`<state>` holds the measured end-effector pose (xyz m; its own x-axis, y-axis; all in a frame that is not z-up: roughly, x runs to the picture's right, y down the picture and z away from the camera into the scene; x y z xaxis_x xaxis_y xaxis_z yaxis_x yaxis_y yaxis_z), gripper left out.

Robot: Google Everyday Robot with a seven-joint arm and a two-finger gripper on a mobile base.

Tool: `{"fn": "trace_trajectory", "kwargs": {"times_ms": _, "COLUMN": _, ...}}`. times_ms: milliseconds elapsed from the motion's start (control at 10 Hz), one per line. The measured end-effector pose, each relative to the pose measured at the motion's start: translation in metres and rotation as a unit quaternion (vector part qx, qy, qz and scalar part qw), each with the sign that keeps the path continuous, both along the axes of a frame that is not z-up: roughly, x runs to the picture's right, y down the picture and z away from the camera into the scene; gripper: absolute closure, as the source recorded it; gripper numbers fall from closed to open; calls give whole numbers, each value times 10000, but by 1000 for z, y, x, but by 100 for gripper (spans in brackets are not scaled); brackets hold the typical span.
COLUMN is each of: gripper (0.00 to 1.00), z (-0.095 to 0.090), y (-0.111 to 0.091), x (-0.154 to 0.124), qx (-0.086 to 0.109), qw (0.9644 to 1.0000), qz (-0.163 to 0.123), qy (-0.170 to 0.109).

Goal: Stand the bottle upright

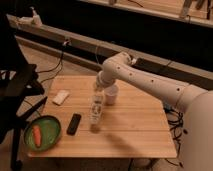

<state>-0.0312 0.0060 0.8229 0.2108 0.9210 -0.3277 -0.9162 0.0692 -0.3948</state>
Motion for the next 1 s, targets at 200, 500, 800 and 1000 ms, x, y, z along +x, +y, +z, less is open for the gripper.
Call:
{"fn": "trace_trajectory", "kwargs": {"times_ms": 200, "gripper": 54, "z": 9, "y": 18, "x": 1, "qx": -139, "qw": 9996, "qz": 225, "qy": 130}}
{"fn": "trace_trajectory", "kwargs": {"times_ms": 500, "gripper": 72, "z": 15, "y": 11, "x": 4, "qx": 52, "qw": 9997, "qz": 153, "qy": 171}}
{"fn": "trace_trajectory", "kwargs": {"times_ms": 800, "gripper": 98, "z": 2, "y": -38, "x": 9, "qx": 477, "qw": 9986, "qz": 17, "qy": 221}}
{"fn": "trace_trajectory", "kwargs": {"times_ms": 1000, "gripper": 100, "z": 0, "y": -77, "x": 6, "qx": 810, "qw": 9963, "qz": -162, "qy": 232}}
